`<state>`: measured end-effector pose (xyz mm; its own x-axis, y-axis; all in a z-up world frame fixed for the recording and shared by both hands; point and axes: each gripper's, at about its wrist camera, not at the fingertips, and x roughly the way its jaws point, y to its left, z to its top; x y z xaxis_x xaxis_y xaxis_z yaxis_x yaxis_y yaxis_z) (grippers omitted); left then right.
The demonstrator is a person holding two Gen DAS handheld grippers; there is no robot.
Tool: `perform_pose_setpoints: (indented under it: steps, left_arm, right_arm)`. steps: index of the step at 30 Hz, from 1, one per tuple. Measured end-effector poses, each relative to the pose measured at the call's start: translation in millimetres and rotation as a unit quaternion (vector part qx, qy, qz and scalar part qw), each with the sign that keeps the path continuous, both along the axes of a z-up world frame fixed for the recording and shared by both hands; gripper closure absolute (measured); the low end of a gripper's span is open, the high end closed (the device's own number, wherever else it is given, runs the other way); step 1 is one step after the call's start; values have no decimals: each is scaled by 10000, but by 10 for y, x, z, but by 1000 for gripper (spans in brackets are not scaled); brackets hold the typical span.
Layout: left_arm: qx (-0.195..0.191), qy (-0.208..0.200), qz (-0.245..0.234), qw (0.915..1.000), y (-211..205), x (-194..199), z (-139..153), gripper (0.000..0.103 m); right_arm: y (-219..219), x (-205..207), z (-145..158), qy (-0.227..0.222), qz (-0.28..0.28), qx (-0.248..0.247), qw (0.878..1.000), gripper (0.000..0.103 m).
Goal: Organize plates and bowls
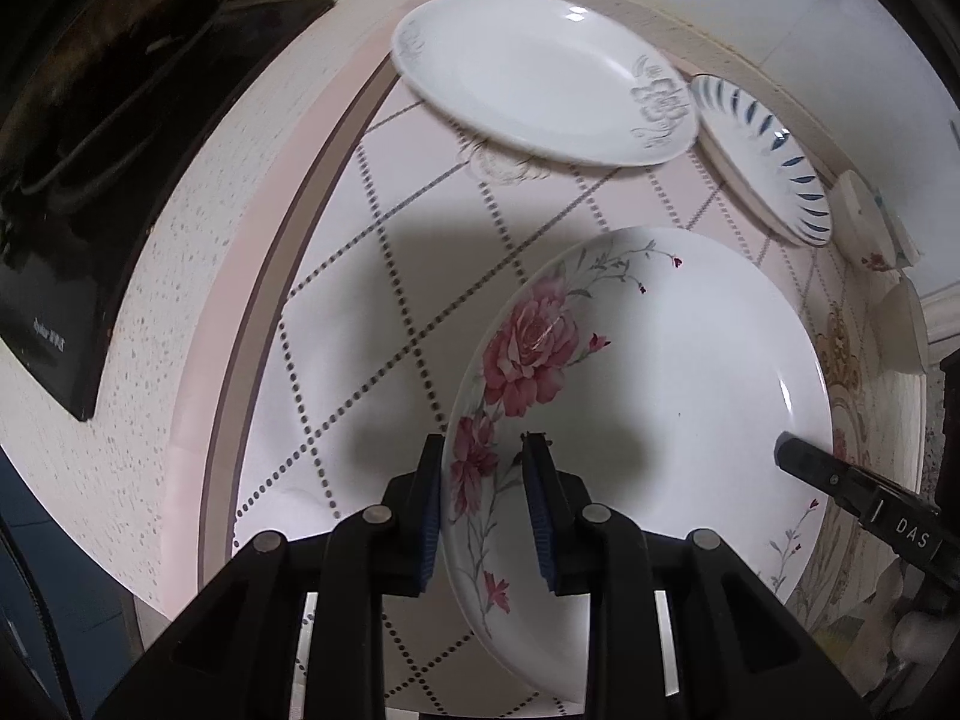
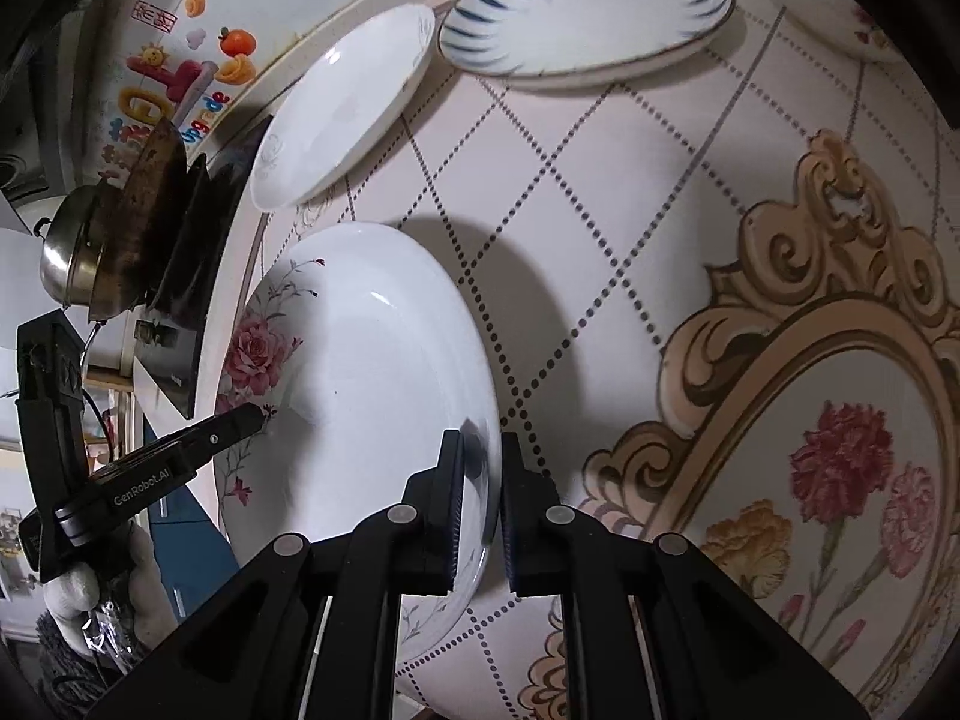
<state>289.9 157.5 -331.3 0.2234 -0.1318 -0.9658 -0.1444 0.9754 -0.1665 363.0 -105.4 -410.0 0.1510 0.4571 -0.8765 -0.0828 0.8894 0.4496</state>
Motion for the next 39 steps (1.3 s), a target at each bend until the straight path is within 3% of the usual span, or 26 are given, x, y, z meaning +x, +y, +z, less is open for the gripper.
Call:
perform_pose_setpoints:
  steps: [6, 14, 25, 39]
  left_arm:
    - [-95, -191, -263, 9994, -255, -5, 200, 80]
    - [-238, -233, -754, 9966, -768, 79, 234, 80]
    - [-215, 102, -1161, 9930, -1291, 76, -90, 80]
    - [271, 272, -1162, 9925, -1540, 24, -131, 80]
  right_arm:
    - [-263, -25, 224, -146, -155, 39, 9998, 91]
    - [-823, -206, 447, -262, -535, -34, 9982, 91]
    - [-1495, -450, 210, -51, -1023, -153, 9946, 91]
    - [-1690, -488, -29, 88, -1007, 51, 9949, 91]
